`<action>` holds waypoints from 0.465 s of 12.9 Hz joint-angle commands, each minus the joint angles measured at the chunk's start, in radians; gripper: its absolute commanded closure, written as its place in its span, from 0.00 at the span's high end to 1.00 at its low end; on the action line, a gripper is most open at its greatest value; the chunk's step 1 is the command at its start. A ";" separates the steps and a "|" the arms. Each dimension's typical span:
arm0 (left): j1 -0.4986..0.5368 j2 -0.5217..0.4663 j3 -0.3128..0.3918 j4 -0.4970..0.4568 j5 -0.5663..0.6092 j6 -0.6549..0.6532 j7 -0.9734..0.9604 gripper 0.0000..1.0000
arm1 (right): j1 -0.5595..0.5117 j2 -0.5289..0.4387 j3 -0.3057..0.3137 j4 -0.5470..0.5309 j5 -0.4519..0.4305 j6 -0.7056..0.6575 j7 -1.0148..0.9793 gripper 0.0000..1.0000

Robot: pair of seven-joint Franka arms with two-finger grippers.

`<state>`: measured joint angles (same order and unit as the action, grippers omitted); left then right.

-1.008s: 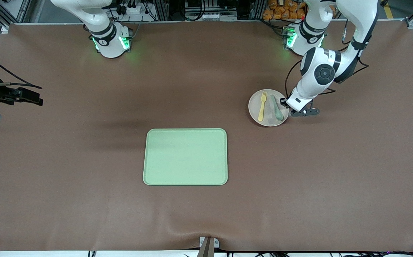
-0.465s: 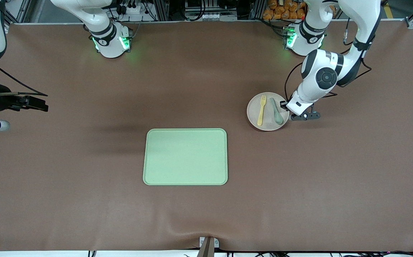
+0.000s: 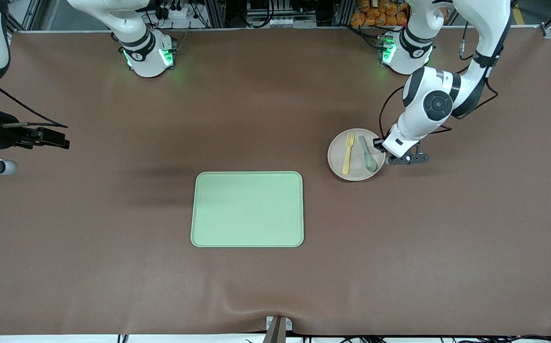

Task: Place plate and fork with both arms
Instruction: 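Lift the plate with the left gripper and carry it over the green tray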

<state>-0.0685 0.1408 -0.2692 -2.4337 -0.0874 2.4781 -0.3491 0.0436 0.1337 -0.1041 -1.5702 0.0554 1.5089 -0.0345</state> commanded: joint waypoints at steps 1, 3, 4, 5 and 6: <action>0.003 -0.024 -0.022 0.066 -0.089 -0.097 0.054 0.00 | 0.007 -0.011 -0.002 -0.007 0.024 0.002 -0.001 1.00; 0.003 -0.018 -0.021 0.106 -0.147 -0.137 0.103 0.00 | 0.009 -0.013 -0.002 -0.008 0.027 0.002 -0.001 1.00; 0.006 -0.017 -0.021 0.125 -0.158 -0.143 0.122 0.00 | 0.009 -0.013 -0.002 -0.008 0.027 0.002 -0.001 1.00; 0.006 -0.007 -0.021 0.151 -0.169 -0.149 0.124 0.00 | 0.009 -0.013 -0.002 -0.013 0.027 0.001 -0.001 1.00; -0.005 0.009 -0.022 0.185 -0.187 -0.151 0.122 0.00 | 0.009 -0.013 -0.002 -0.014 0.027 0.001 -0.001 1.00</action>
<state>-0.0694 0.1378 -0.2862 -2.3056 -0.2354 2.3581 -0.2500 0.0492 0.1338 -0.1034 -1.5702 0.0646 1.5085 -0.0345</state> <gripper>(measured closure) 0.956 0.000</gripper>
